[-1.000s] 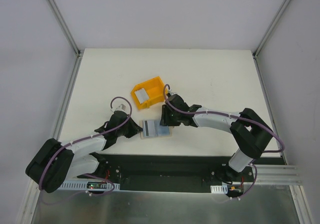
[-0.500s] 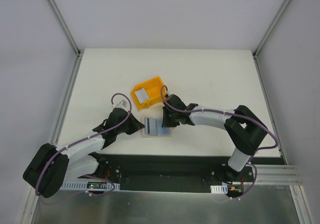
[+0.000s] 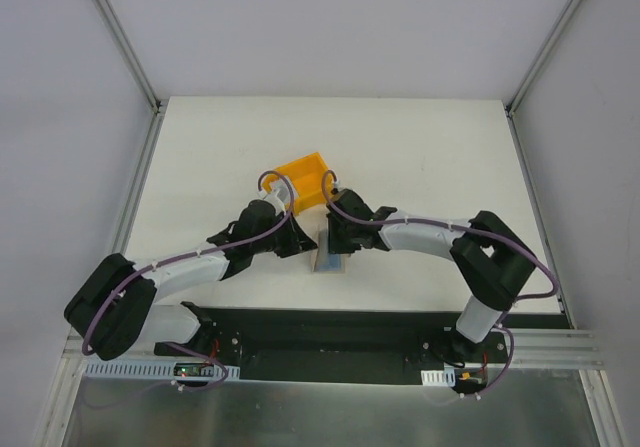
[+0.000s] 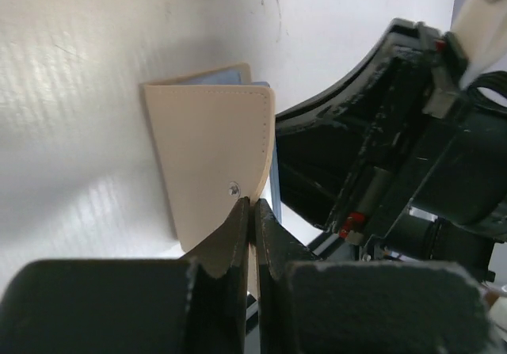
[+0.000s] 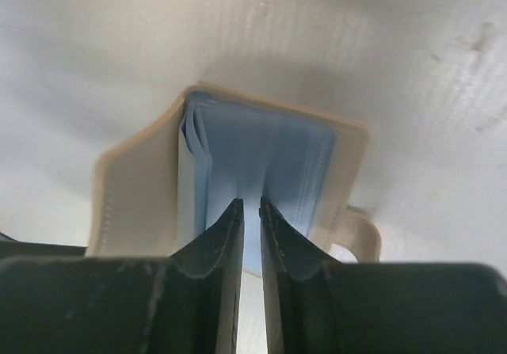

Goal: Put the credit cards into the card holder
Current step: Turn over the card slot in the card holder.

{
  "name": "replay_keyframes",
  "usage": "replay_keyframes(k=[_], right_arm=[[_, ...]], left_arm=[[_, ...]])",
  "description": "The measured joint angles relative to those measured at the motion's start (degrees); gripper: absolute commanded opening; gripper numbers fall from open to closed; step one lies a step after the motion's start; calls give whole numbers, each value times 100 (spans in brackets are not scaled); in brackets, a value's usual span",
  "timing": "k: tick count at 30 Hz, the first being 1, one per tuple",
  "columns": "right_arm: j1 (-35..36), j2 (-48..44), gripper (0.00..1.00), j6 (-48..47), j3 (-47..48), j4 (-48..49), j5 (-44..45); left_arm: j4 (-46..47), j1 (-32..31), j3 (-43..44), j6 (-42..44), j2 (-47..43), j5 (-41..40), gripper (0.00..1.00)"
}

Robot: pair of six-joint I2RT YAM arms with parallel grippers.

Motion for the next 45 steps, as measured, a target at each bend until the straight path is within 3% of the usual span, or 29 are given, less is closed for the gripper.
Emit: replay_keyframes(k=[6, 13, 22, 45], right_arm=[[-109, -743, 29, 17, -428, -120, 614], [-236, -1421, 34, 48, -603, -28, 835], [-223, -800, 37, 302, -610, 586, -219], [-192, -15, 39, 457, -205, 544, -916]], left_arm=[[232, -48, -59, -284, 275, 44, 0], [-33, 295, -684, -529, -627, -511, 0], [-514, 358, -1093, -723, -870, -1023, 0], [-496, 358, -1143, -844, -608, -1128, 0]])
